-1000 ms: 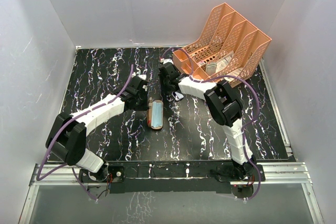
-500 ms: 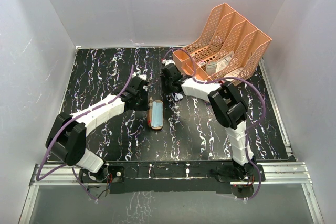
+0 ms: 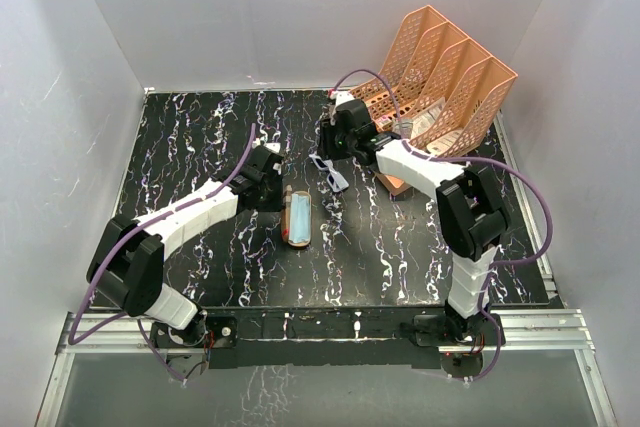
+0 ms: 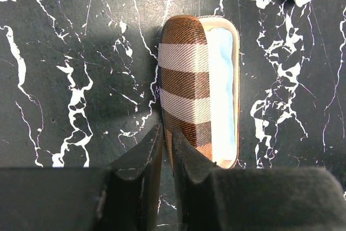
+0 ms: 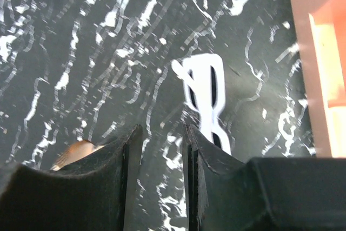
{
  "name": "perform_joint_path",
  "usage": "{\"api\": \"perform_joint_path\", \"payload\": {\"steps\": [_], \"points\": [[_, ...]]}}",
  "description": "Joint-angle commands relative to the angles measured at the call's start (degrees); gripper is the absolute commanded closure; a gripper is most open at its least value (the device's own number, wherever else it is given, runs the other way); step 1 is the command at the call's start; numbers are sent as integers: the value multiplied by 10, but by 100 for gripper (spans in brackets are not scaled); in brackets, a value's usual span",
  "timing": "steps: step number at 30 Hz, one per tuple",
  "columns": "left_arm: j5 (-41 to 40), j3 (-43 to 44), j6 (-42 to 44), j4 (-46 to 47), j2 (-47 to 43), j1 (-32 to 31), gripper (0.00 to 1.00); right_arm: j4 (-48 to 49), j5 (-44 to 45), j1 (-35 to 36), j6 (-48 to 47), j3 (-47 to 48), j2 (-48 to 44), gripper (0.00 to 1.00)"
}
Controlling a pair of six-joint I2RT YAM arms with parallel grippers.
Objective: Organize the sunglasses
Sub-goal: Pick up the sunglasses from the center of the board.
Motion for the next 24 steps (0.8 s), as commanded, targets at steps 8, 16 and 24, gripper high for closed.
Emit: {"api": "perform_joint_path", "payload": {"steps": [8, 16, 24], "points": [[5, -7, -5, -3, -32, -5, 88, 38, -134, -82, -21, -46, -10, 64], [0, -5, -3, -8, -35, -5, 88, 60, -212, -111, -2, -50, 19, 63], [5, -2, -4, -5, -29, -5, 88, 61, -226, -111, -3, -44, 35, 61]]}}
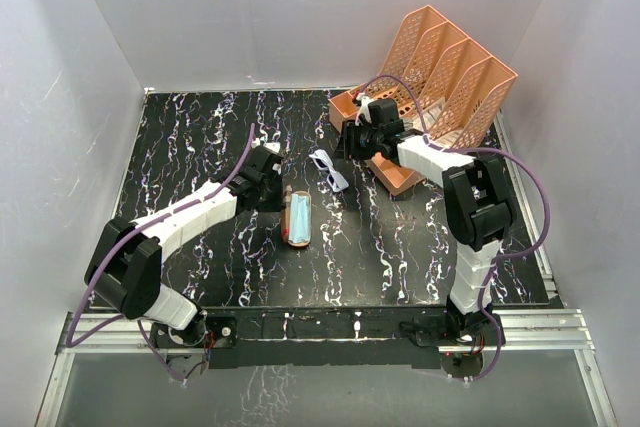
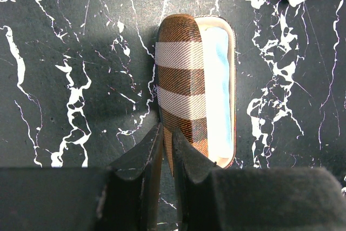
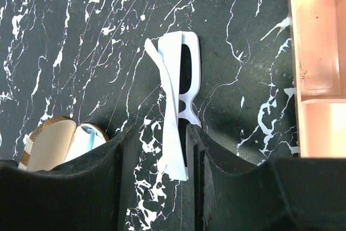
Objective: Organize the sunglasses
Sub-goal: Pick up the sunglasses from the center of the board.
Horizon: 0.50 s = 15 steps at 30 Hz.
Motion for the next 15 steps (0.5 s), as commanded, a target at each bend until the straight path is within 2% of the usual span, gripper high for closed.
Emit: {"api": "perform_joint_path", "payload": {"steps": [1, 15], "points": [[4, 1, -1, -6, -20, -3, 88, 36, -27, 0, 1, 6, 14, 61], [2, -2, -2, -7, -20, -3, 88, 43, -36, 0, 3, 9, 49, 59]]}}
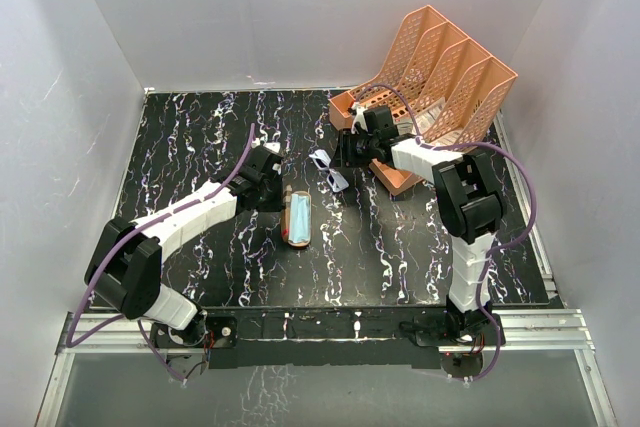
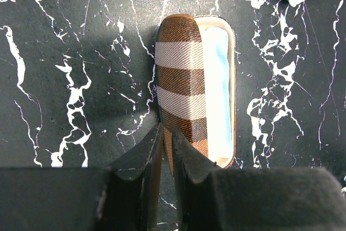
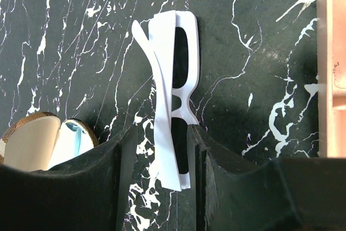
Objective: Organize the sunglasses
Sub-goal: Pick up the sunglasses from the center of the board.
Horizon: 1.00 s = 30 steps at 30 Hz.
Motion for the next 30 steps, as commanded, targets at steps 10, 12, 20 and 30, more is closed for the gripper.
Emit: {"api": "perform_joint_path", "payload": {"steps": [10, 12, 20, 30], "points": [[1, -4, -3, -9, -23, -3, 88, 39, -11, 2, 4, 15, 21, 59], [1, -4, -3, -9, -24, -3, 88, 41, -11, 2, 5, 14, 23, 59], [1, -6, -4, -8, -22, -3, 88, 45, -17, 4, 8, 21, 28, 59], [0, -10, -5, -8, -21, -4, 88, 45, -16, 21, 7, 32, 43, 59]]}}
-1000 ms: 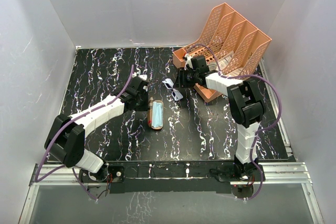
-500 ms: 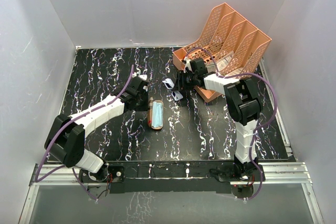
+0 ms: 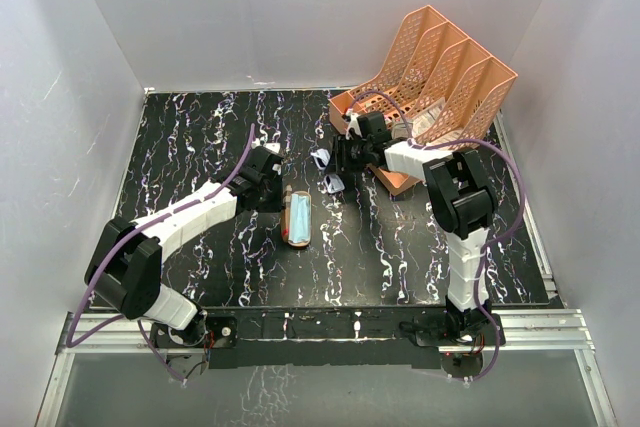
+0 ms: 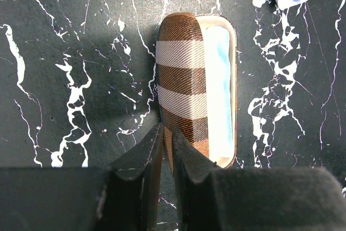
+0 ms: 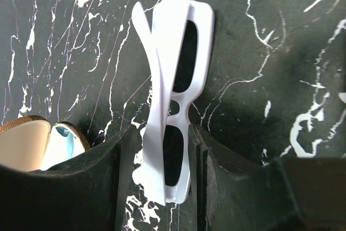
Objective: Organize the sunglasses
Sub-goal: Pick up the sunglasses from the center of the board.
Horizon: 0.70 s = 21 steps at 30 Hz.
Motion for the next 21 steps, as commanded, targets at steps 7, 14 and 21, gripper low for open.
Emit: {"api": "perform_joint_path", "payload": {"steps": [7, 14, 21], "points": [[3, -10, -5, -6, -20, -4, 88, 34, -5, 18, -1, 28, 12, 69], [3, -10, -5, -6, -20, -3, 88, 40, -10, 18, 5, 27, 11, 86], [3, -12, -7, -6, -21, -4, 88, 52, -13, 18, 10, 8, -6, 99]]}}
